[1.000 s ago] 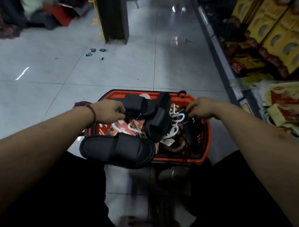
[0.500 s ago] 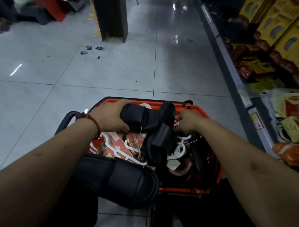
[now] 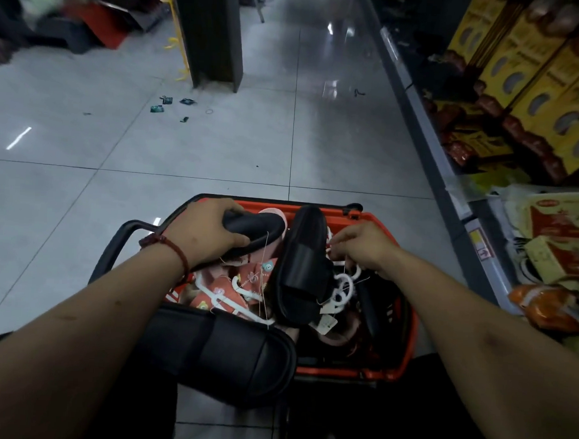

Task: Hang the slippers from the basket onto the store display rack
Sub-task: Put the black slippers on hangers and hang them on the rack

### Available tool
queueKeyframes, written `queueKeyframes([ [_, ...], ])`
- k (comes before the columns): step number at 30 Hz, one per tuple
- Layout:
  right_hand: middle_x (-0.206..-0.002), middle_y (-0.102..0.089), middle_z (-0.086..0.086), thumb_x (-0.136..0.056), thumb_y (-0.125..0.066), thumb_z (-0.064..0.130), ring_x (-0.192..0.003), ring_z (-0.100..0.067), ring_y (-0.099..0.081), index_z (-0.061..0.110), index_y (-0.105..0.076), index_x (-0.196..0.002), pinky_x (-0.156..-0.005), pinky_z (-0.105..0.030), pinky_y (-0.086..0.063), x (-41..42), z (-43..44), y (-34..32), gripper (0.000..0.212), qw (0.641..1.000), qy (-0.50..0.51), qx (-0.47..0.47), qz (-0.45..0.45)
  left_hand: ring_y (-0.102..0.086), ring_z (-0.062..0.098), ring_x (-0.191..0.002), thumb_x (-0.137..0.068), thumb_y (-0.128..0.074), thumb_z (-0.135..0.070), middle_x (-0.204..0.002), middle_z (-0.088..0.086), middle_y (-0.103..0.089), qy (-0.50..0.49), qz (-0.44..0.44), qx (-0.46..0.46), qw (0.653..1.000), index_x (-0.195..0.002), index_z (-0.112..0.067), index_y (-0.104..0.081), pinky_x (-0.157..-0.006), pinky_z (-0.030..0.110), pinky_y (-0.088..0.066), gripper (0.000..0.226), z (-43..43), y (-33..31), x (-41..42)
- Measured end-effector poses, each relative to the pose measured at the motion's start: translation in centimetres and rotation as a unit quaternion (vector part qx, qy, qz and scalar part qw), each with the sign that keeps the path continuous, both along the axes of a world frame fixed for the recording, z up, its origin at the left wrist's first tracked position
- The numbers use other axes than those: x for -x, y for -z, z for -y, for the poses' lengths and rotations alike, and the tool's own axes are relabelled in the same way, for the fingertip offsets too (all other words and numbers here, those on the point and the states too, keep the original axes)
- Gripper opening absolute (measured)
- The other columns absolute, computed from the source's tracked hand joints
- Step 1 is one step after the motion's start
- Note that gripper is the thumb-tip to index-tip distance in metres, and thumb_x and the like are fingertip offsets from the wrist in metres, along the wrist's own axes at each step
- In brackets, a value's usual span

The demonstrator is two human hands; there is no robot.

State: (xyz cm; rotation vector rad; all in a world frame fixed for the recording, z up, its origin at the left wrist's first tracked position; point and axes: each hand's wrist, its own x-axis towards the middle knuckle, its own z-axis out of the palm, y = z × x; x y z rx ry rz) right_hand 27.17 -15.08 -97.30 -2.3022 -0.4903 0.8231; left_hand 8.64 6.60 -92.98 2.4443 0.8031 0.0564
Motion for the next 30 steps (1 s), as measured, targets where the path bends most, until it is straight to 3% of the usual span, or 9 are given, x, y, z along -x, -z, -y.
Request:
queueKeyframes([
  [3,-0.066,-0.067,0.000,-0.087,-0.068,0.001,-0.037,-0.002,-0.056,0.014,-0.075,-0.084,-0.044,-0.019,-0.046,0.9,-0.6,-0.2,0.015,0.997,-0.044,0.020,0.061,-0.057,0.015,-0.092,-0.075,-0.085,-0.028,-0.097,-0.006,-0.064,-0.004,0.001,0.027,1.000,-0.121,-0.027,-0.067,-0.078,0.024,-0.041,0.050,0.5,-0.4,0.3],
  [8,-0.070,-0.071,0.000,-0.084,-0.065,0.002,-0.065,-0.024,-0.070,0.026,-0.071,-0.067,-0.073,-0.040,-0.061,0.8,-0.8,-1.4,0.031,0.988,-0.019,0.024,0.153,-0.060,0.005,-0.067,-0.074,-0.087,-0.018,-0.067,-0.011,-0.062,-0.124,0.096,0.171,0.973,-0.103,-0.025,-0.075,-0.062,0.017,-0.041,0.033,0.8,-1.1,0.9],
  [13,-0.069,-0.070,0.006,-0.082,-0.066,0.003,-0.057,-0.009,-0.064,0.024,-0.076,-0.075,-0.060,-0.023,-0.054,0.2,0.5,-4.6,0.024,0.978,0.066,-0.051,0.190,-0.063,0.012,-0.067,-0.079,-0.081,-0.005,-0.077,-0.004,-0.067,-0.213,0.206,0.330,0.896,-0.113,-0.012,-0.074,-0.066,0.023,-0.056,0.036,2.1,-1.8,1.3],
  [17,-0.069,-0.072,-0.002,-0.088,-0.065,0.002,-0.047,-0.005,-0.063,0.017,-0.073,-0.082,-0.048,-0.019,-0.050,0.8,1.0,-6.6,0.018,0.954,0.183,-0.191,0.139,-0.067,0.016,-0.076,-0.080,-0.076,0.004,-0.074,-0.007,-0.068,-0.210,0.248,0.389,0.862,-0.125,-0.010,-0.068,-0.086,0.041,-0.061,0.048,3.3,-1.6,1.1],
  [20,-0.075,-0.075,-0.007,-0.087,-0.065,-0.001,-0.052,-0.014,-0.065,0.010,-0.075,-0.092,-0.051,-0.024,-0.054,1.7,0.3,-7.4,0.016,0.932,0.221,-0.268,0.103,-0.072,0.008,-0.088,-0.082,-0.069,0.011,-0.109,-0.002,-0.074,-0.179,0.273,0.456,0.828,-0.140,-0.008,-0.055,-0.073,0.023,-0.058,0.062,4.5,-1.5,0.5],
  [22,-0.077,-0.076,-0.008,-0.087,-0.064,-0.002,-0.057,-0.018,-0.067,0.010,-0.074,-0.091,-0.053,-0.026,-0.055,2.3,-0.4,-7.7,0.017,0.927,0.218,-0.295,0.078,-0.069,0.009,-0.103,-0.084,-0.067,0.011,-0.126,0.003,-0.068,-0.132,0.254,0.470,0.835,-0.145,-0.009,-0.048,-0.077,0.017,-0.055,0.067,4.9,-0.8,0.0],
  [24,-0.078,-0.076,-0.010,-0.086,-0.064,-0.003,-0.058,-0.019,-0.069,0.010,-0.074,-0.089,-0.051,-0.024,-0.052,2.9,-1.1,-7.8,0.016,0.922,0.217,-0.316,0.056,-0.067,0.011,-0.102,-0.084,-0.067,0.012,-0.120,0.004,-0.067,-0.065,0.194,0.433,0.878,-0.143,-0.013,-0.048,-0.083,0.019,-0.054,0.066,5.3,-0.2,0.0],
  [27,-0.078,-0.076,-0.013,-0.086,-0.065,-0.002,-0.060,-0.020,-0.070,0.006,-0.074,-0.091,-0.053,-0.027,-0.056,3.8,-2.0,-7.9,0.013,0.914,0.217,-0.342,0.022,-0.064,0.013,-0.090,-0.082,-0.063,0.009,-0.106,0.002,-0.064,0.054,0.102,0.193,0.974,-0.145,-0.013,-0.047,-0.084,0.018,-0.051,0.069,5.4,0.2,0.3],
  [30,-0.079,-0.076,-0.016,-0.085,-0.068,-0.001,-0.066,-0.024,-0.073,0.002,-0.073,-0.092,-0.064,-0.031,-0.060,4.2,-2.5,-7.7,0.010,0.908,0.221,-0.352,-0.044,-0.063,0.014,-0.082,-0.081,-0.071,-0.004,-0.097,-0.005,-0.063,0.061,0.116,0.060,0.990,-0.139,-0.021,-0.052,-0.085,0.033,-0.055,0.063,5.5,-0.2,0.3],
])
